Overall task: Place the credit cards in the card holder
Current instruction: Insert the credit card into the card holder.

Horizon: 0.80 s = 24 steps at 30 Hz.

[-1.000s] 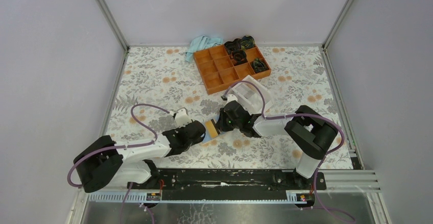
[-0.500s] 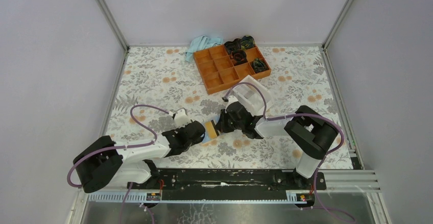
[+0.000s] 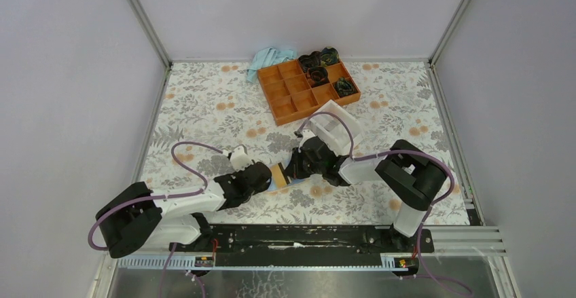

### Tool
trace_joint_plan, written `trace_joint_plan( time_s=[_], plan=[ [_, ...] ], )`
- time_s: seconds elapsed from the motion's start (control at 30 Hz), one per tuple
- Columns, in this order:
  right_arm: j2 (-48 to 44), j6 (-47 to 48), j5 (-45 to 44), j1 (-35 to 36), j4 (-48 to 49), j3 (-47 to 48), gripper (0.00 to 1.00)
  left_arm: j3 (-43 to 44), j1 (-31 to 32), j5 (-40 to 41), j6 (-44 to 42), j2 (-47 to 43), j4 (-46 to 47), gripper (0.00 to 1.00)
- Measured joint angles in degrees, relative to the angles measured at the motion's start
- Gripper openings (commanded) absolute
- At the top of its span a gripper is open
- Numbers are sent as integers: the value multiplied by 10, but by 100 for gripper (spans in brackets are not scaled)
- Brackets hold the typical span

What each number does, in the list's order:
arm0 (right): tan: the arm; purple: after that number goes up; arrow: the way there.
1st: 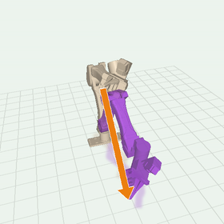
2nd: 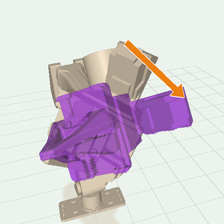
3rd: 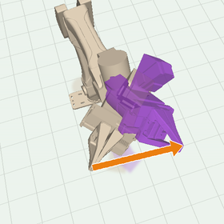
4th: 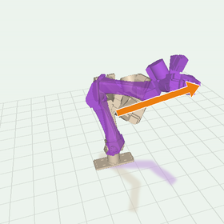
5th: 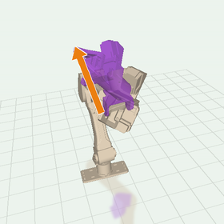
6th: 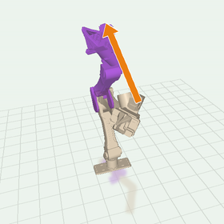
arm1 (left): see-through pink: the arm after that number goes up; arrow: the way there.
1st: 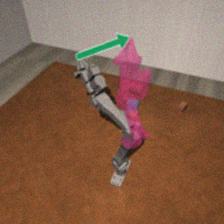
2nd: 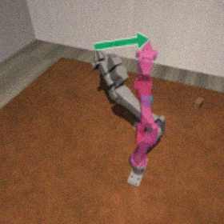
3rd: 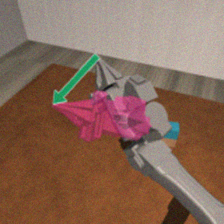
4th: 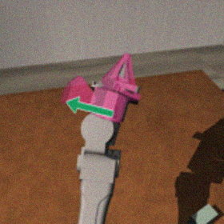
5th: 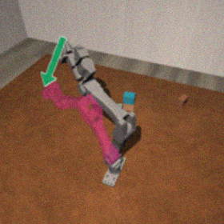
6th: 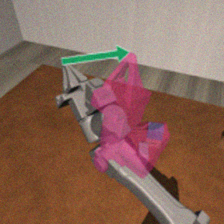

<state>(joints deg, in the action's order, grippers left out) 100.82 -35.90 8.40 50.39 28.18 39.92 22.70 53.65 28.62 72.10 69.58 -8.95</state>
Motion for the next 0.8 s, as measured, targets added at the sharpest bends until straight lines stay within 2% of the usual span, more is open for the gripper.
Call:
trace_joint_plan(
  time_s=[0.47,0.8],
  plan=[
    [11,-10,19,-5,15,5,0,-2,0,-3,2,-5,-2,0],
    [24,-31,48,-2,26,7,0,-14,7,-19,-1,-65,-65,0]
  ],
)
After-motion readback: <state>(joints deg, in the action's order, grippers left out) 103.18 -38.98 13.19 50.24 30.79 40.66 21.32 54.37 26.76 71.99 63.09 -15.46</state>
